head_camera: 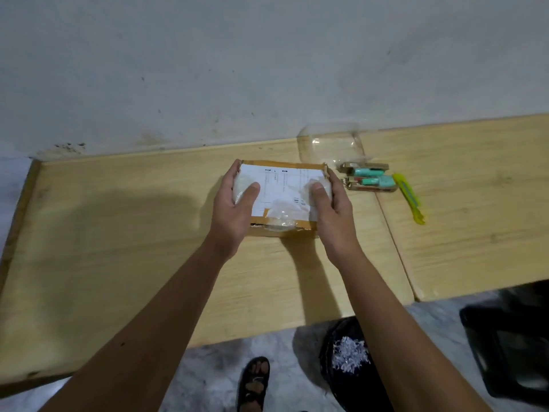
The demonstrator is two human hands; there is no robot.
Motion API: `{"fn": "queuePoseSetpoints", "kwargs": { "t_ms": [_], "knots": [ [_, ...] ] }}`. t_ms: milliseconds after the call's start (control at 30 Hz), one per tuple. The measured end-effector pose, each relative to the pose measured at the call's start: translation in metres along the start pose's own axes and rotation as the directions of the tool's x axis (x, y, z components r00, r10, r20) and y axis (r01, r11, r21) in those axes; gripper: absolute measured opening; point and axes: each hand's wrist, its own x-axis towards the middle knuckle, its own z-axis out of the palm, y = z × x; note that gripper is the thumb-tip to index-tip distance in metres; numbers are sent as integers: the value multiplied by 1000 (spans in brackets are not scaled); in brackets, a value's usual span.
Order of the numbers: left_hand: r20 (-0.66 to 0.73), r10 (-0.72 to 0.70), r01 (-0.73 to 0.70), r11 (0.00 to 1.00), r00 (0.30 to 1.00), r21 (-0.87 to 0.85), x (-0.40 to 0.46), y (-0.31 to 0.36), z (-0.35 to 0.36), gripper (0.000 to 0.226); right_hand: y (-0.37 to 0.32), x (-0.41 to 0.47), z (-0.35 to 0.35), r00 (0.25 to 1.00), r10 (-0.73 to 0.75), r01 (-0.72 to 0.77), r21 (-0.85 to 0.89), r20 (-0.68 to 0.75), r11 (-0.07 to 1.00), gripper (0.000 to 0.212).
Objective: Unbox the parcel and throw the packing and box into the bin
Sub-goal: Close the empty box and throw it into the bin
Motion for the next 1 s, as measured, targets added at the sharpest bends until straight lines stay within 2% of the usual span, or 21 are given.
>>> {"fn": "queuePoseSetpoints", "kwargs": {
  "t_ms": [100,233,367,500,733,1000],
  "knots": [
    [81,-15,15,1000,997,-4,-24,20,46,58,-9,-23,-48,987,-7,12,31,-160,999,56],
    [201,-26,24,1000,979,14,-73,25,123,55,-13,-69,-131,941,-26,31,9,-337,999,47],
    [355,-72,51,996,932,69,-135,7,193,57,-6,-127,-215,859,-22,-5,-51,-511,999,44],
    [476,-109,55,990,873,126,-202,-18,243,58,19,-187,-281,779,20,-72,-58,-626,996,42],
    [594,-195,41,964,780,262,-284,-74,279,57,83,-279,-334,683,174,-196,52,-709,979,62],
    [647,-326,83,923,689,376,-307,-119,269,69,144,-313,-340,675,310,-273,164,-670,948,74]
  ]
}}
